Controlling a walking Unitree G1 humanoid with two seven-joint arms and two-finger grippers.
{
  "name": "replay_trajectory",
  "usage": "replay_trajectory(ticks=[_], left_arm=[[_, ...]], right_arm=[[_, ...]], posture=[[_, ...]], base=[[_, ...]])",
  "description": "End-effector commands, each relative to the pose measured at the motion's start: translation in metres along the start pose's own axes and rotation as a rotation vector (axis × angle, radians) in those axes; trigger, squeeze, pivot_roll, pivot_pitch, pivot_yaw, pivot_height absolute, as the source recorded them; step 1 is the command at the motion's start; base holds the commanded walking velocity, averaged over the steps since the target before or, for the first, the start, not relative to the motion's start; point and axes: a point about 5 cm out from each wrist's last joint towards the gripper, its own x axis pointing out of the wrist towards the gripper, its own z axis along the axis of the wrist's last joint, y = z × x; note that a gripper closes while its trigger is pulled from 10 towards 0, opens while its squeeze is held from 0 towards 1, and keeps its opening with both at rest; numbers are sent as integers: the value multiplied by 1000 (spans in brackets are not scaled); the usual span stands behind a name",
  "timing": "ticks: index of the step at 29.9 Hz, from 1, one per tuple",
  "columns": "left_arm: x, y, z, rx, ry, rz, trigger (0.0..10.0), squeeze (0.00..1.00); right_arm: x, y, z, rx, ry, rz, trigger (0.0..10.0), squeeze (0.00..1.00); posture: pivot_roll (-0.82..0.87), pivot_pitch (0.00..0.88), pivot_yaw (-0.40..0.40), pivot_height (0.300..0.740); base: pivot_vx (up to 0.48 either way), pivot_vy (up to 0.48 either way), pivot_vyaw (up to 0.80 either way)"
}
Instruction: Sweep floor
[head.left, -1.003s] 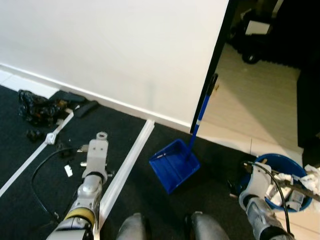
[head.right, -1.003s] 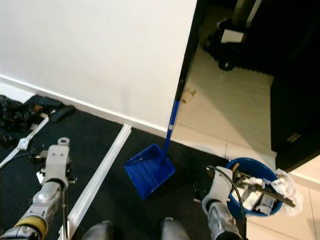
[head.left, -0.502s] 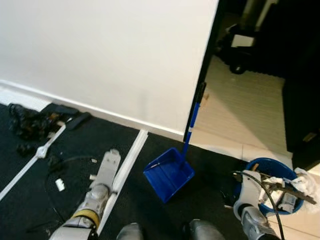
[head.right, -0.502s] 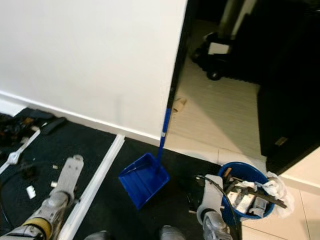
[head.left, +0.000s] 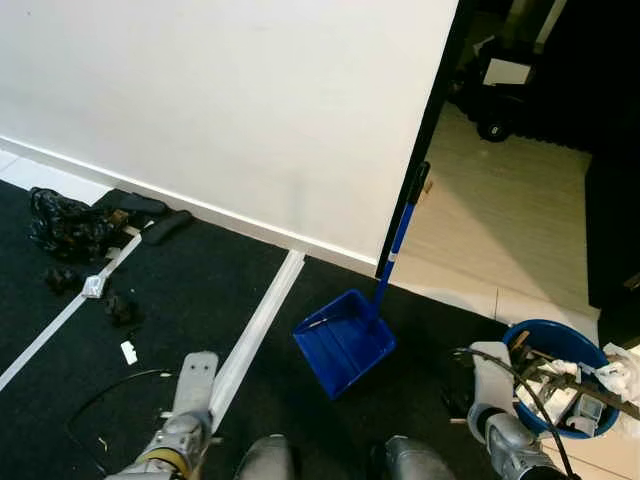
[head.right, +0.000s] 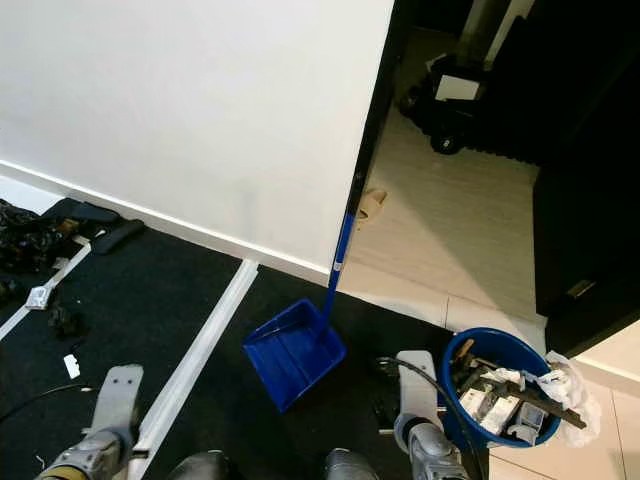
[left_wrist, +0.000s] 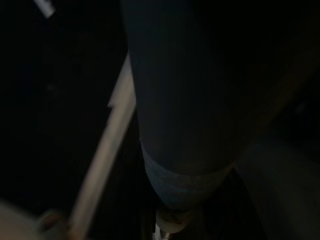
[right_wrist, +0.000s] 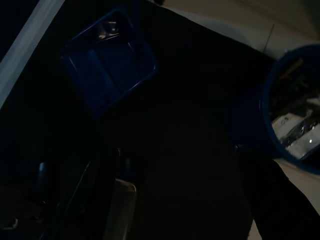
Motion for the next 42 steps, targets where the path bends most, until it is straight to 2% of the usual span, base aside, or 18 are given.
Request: replay_trajectory(ticks=[1,3,8,11,15,26,30,37,42], left_arm=[[-1,3,-14,-17,52,23,10000,0],[-1,2,-17,-41,54,18,10000,0],[-1,2,-16,-31,47,35,10000,0],[-1,2,-17,18,44,57,10000,0],[-2,6,-23,40,40,71,10000,0],[-4,14,-28,72,25,96,10000,0],[-4,15,-28,72,26,98,10000,0],[-3,12,-23,95,9,89,10000,0],[-3,13,-22,113,10,91,10000,0]], right_arm=[[0,3,0,-57,3,26,10000,0],[1,9,1,-83,3,52,10000,0],[1,12,-1,-79,19,48,10000,0],[0,11,-7,-90,52,31,10000,0],[-2,9,-14,-77,90,9,10000,0],[-10,-6,-35,29,203,-100,10000,0],[-11,-7,-38,47,221,-109,10000,0],[-12,-3,-42,164,247,-84,10000,0],[-11,-2,-42,170,250,-82,10000,0]], posture=[[94,0,-66,740],[94,0,-66,740],[95,0,-63,740],[93,0,-63,740],[90,0,-64,740],[86,0,-69,740],[84,0,-68,740],[78,0,-63,740],[73,0,-59,740]], base=[[0,0,0],[0,0,0],[0,0,0],[0,0,0],[0,0,0],[0,0,0],[0,0,0],[0,0,0],[0,0,0]])
